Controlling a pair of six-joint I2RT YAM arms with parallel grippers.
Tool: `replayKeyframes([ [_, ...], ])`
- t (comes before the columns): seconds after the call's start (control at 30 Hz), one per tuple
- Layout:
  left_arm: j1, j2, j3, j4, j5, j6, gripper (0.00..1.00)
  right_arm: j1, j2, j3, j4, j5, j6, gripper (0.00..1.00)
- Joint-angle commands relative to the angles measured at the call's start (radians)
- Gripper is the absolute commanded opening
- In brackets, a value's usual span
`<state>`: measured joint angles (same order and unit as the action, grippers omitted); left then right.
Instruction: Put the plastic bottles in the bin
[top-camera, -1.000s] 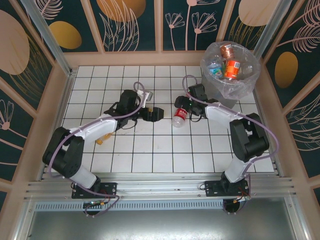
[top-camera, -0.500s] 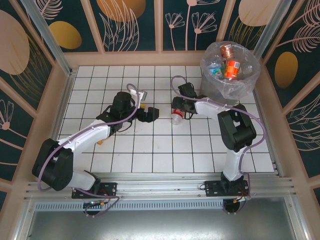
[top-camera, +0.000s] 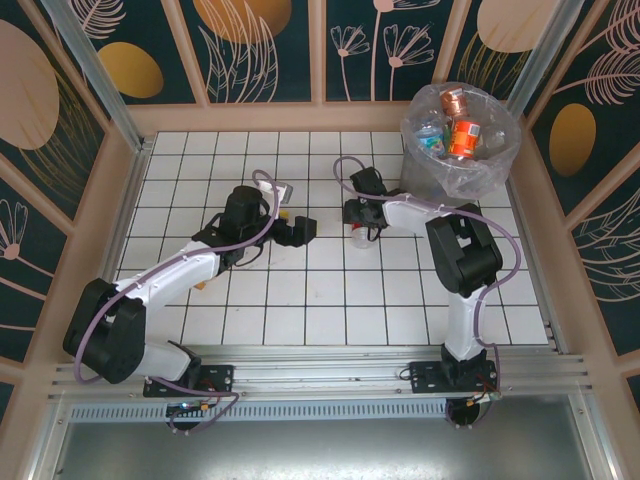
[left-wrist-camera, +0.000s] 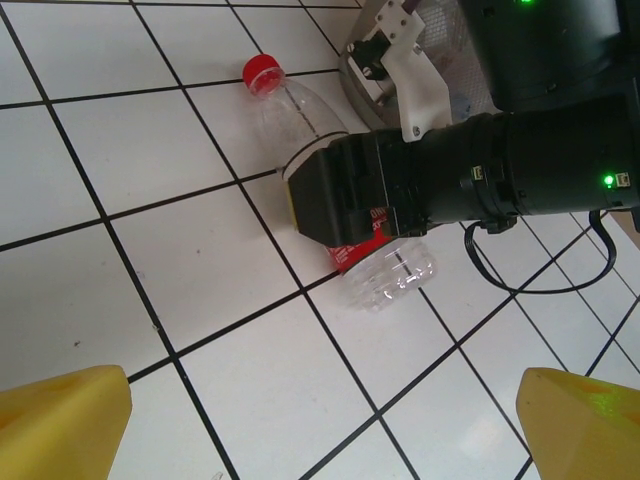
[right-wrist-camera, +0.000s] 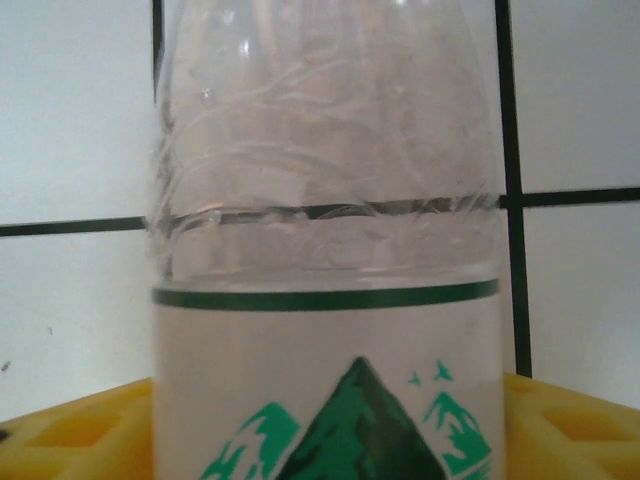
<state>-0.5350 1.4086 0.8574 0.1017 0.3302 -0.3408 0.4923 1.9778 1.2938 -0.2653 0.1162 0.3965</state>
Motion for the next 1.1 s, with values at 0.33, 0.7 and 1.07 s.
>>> replayKeyframes([
  [0.33,0.003,-0.075,-0.063,0.099,0.009,0.019,0.99,0.043,-0.292,0.08,0.004,0.03,-0.24,0.54],
  [0.7,0.004,-0.189,-0.082,0.128,0.04,0.042,0.99,0.008,-0.547,0.252,-0.016,0.053,-0.4,0.54],
  [1.07,0.004,-0.284,-0.062,-0.03,-0.157,0.089,0.99,-0.272,-0.549,0.405,-0.15,0.104,-0.383,0.54],
])
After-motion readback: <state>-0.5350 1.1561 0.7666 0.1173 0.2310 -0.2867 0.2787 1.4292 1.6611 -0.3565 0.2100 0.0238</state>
